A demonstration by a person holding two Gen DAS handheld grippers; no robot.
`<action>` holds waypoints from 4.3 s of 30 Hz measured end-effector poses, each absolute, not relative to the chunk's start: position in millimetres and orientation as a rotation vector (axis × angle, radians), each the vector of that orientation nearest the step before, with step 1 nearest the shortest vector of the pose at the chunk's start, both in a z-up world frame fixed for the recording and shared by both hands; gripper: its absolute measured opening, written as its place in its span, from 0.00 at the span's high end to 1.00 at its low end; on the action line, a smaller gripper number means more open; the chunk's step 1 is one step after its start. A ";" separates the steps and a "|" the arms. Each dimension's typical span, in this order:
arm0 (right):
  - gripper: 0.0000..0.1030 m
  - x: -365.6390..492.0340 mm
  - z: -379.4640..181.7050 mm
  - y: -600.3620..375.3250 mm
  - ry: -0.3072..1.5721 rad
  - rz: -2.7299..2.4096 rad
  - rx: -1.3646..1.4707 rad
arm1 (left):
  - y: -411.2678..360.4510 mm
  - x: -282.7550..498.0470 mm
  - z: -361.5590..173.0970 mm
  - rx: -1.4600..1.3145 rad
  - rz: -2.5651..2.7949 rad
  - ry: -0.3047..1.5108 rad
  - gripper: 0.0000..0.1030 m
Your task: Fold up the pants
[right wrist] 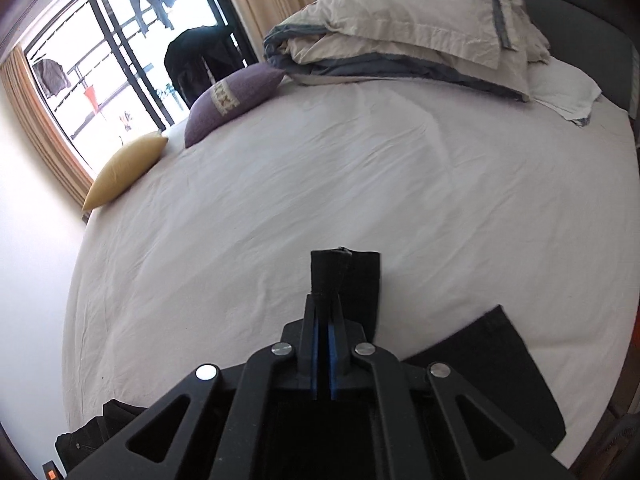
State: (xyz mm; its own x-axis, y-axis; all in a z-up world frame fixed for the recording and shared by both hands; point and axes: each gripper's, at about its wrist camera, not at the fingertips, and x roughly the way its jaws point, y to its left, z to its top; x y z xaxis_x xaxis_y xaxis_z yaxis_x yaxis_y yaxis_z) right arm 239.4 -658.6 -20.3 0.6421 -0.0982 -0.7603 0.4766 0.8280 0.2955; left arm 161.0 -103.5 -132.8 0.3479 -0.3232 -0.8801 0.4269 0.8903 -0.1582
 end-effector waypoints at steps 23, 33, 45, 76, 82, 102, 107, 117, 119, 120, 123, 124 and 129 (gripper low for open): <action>0.96 42.4 -141.5 -737.7 0.697 -0.606 1.000 | -146.6 163.5 -127.7 0.137 -0.406 1.131 0.42; 0.96 34.8 -144.0 -742.4 0.692 -0.624 1.027 | -158.4 164.6 -129.9 0.151 -0.412 1.119 0.33; 0.97 28.8 -143.8 -748.8 0.702 -0.646 1.007 | -150.5 165.0 -128.5 0.151 -0.438 1.100 0.32; 0.92 328.1 -164.4 -413.2 1.184 0.600 0.772 | -88.1 131.9 -127.9 0.073 -0.476 1.020 0.20; 0.87 311.9 -161.8 -504.4 1.053 0.286 0.890 | -82.8 122.7 -127.6 0.100 -0.482 0.994 0.20; 0.93 6.7 -169.9 -776.6 0.794 -0.426 1.188 | -94.6 112.1 -123.0 0.133 -0.427 1.015 0.19; 0.44 34.4 -120.1 -734.5 0.750 -0.194 1.033 | -108.8 118.7 -113.3 0.067 -0.447 1.019 0.19; 0.93 49.5 -180.2 -752.5 0.880 -0.268 1.109 | -95.1 130.4 -119.0 0.019 -0.454 1.046 0.19; 0.91 33.3 -162.7 -773.0 0.883 -0.432 0.998 | -91.7 127.3 -116.8 0.036 -0.470 1.041 0.19; 0.78 25.7 -150.9 -778.8 0.878 -0.494 0.949 | -91.0 125.2 -114.5 0.043 -0.466 1.034 0.19; 0.33 2.1 -127.3 -784.0 0.836 -0.594 0.901 | -92.1 122.1 -101.3 0.037 -0.426 1.007 0.19; 0.33 0.2 -123.7 -779.4 0.827 -0.558 0.909 | -93.4 120.9 -96.2 0.022 -0.435 0.988 0.19; 0.33 1.5 -151.1 -751.9 0.852 -0.383 1.092 | -136.9 133.7 -72.8 0.015 -0.566 0.925 0.19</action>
State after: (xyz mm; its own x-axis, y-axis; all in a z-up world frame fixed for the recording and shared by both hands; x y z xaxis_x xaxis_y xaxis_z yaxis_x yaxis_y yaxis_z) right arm 1.5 -751.9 -151.1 0.6334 0.1263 -0.7634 0.6550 0.4377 0.6159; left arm 133.7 -136.9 -72.8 0.4676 -0.4550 -0.7578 0.4673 0.8550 -0.2250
